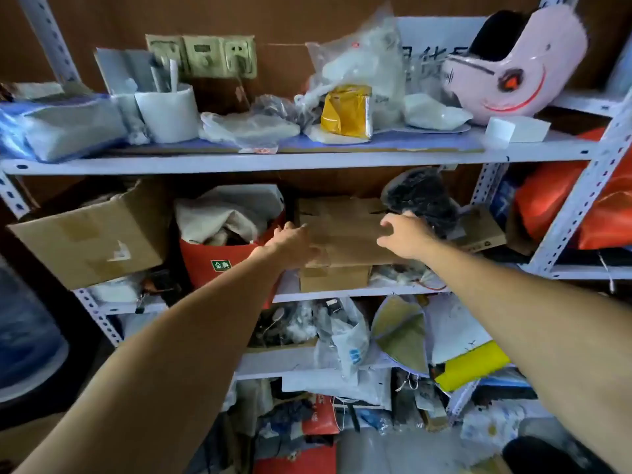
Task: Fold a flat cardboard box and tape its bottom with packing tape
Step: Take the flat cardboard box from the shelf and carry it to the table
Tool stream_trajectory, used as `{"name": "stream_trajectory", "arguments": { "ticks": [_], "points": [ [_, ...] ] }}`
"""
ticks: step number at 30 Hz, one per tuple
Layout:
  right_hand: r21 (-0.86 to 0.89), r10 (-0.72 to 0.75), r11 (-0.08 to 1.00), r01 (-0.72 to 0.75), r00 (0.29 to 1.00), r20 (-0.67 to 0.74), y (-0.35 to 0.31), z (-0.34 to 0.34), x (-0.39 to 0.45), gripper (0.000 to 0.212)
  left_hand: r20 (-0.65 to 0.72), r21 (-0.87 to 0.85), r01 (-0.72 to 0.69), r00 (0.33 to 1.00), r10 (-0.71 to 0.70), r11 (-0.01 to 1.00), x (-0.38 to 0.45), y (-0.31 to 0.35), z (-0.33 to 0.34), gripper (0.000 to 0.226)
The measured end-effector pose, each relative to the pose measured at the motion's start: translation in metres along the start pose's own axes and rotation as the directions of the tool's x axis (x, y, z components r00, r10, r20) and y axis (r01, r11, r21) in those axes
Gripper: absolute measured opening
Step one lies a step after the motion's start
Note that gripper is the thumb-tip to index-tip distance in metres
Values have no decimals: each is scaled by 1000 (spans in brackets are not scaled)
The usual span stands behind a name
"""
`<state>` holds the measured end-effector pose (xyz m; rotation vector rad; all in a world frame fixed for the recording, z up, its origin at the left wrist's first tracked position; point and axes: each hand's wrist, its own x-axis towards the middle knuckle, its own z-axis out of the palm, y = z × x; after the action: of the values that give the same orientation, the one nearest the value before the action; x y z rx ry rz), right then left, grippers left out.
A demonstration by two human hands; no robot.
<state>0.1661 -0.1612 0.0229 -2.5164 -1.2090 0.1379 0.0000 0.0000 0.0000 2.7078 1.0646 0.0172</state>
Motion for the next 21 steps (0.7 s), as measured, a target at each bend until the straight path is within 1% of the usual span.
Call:
{"name": "stream_trajectory", "arguments": {
  "ticks": [3, 6, 7, 9, 11, 13, 14, 15, 17, 18, 20, 21],
  "points": [
    [67, 37, 997, -37, 999, 4, 7, 13, 39, 59, 44, -9, 22, 999, -22, 1000, 37, 6, 10, 68],
    [122, 63, 990, -73, 995, 80, 16, 36, 78, 77, 68, -135, 77, 995, -68, 988, 62, 6, 27, 80],
    [172, 63, 982, -82, 992, 113, 19, 44, 88, 83, 64, -163, 80, 995, -71, 983, 70, 4, 32, 82],
    [285, 62, 952, -109, 984, 169, 23, 57, 99, 87, 48, -178, 94, 995, -87, 980, 79, 2, 34, 86],
    [364, 74, 922, -134, 982, 175, 26, 63, 102, 91, 8, -160, 85, 996, -85, 983, 87, 0, 35, 96],
    [353, 98, 926, -134, 988, 120, 28, 64, 98, 98, -29, -113, 63, 997, -67, 992, 90, 0, 32, 108],
    [337, 107, 932, -132, 990, 92, 27, 61, 93, 97, -37, -126, 54, 998, -59, 991, 88, 1, 30, 107],
    [330, 114, 935, -128, 992, 62, 27, 58, 87, 93, -50, -149, 38, 998, -46, 988, 85, 3, 28, 101],
    [306, 147, 943, -131, 989, -32, 30, 51, 74, 85, -86, -226, -25, 996, 5, 974, 76, 8, 24, 89],
    [290, 169, 947, -137, 982, -89, 31, 47, 63, 83, -97, -291, -54, 995, 27, 955, 71, 11, 23, 87],
    [265, 213, 950, -163, 962, -173, 37, 41, 39, 80, -112, -405, -125, 990, 87, 906, 59, 20, 23, 89],
    [265, 248, 945, -194, 950, -190, 42, 40, 25, 79, -109, -435, -162, 986, 126, 886, 52, 27, 26, 90]
  ]
}}
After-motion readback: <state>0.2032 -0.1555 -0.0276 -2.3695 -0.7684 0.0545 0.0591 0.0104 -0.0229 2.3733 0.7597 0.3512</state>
